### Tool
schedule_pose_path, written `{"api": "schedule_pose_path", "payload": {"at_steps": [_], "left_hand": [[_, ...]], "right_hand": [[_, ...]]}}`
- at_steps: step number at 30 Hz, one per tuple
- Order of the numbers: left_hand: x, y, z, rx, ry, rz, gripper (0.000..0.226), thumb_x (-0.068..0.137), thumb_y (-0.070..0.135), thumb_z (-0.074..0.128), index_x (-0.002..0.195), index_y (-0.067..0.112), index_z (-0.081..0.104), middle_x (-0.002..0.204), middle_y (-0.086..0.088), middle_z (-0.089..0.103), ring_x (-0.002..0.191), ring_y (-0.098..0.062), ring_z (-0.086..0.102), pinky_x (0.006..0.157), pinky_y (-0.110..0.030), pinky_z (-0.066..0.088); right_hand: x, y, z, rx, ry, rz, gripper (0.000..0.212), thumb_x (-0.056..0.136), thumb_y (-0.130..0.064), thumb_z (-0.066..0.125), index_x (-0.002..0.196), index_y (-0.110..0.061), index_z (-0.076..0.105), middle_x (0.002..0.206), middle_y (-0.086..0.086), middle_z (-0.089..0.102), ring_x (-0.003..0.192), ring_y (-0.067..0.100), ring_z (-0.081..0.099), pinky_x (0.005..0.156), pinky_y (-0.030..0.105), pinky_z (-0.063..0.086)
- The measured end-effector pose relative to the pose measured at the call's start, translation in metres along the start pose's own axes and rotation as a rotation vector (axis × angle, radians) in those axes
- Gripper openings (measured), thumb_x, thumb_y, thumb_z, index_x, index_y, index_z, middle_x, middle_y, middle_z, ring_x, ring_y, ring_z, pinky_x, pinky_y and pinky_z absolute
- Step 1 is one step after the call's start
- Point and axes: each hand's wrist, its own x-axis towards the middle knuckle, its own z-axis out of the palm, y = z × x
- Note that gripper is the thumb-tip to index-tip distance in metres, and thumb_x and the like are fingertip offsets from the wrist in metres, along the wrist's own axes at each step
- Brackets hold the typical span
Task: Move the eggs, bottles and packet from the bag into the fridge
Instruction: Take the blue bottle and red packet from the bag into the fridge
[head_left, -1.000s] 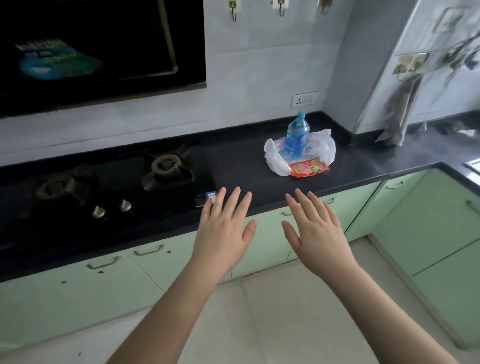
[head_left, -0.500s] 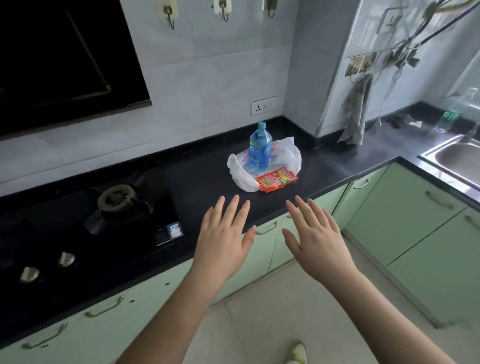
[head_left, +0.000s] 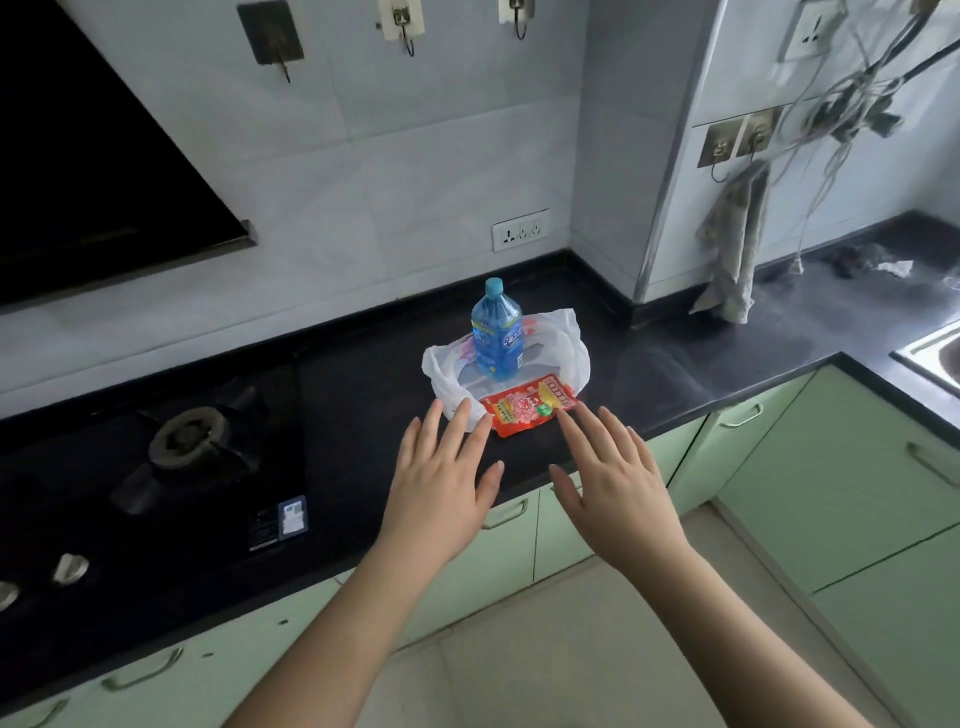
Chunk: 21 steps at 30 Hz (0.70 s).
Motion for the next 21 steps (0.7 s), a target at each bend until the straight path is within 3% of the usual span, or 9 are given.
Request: {"api": "schedule_pose_path", "payload": {"at_steps": [9,17,21], "left_hand": [[0.044,-0.001,0.020,0.025,-0.036,-0.048,0.062,0.097,0.052,0.024,0.145,0.018,0.044,0.155,-0.007,0.038,0.144,-0.034,0.029,0.118,-0.050,0.021],[0.096,-0.025,0.056,-0.048,-0.070,-0.076,0.062,0.094,0.051,0.027,0.144,0.018,0.045,0.155,-0.008,0.038,0.142,-0.036,0.032,0.113,-0.051,0.029],[0.129,-0.036,0.069,-0.087,-0.103,-0.067,0.063,0.097,0.052,0.024,0.150,0.019,0.034,0.161,-0.007,0.023,0.148,-0.033,0.018,0.117,-0.048,0.019]], "right_hand": [[0.053,0.028,0.022,0.043,-0.055,-0.044,0.064,0.096,-0.048,0.041,0.152,-0.021,0.025,0.158,0.002,0.027,0.147,0.024,0.019,0.119,0.042,0.017],[0.121,0.032,0.051,-0.017,-0.089,-0.104,0.060,0.094,-0.045,0.049,0.147,-0.019,0.037,0.152,0.004,0.038,0.143,0.027,0.029,0.116,0.044,0.022],[0.155,0.031,0.062,-0.060,-0.120,-0.099,0.061,0.094,-0.045,0.049,0.147,-0.019,0.036,0.153,0.004,0.037,0.143,0.028,0.028,0.115,0.044,0.022]]}}
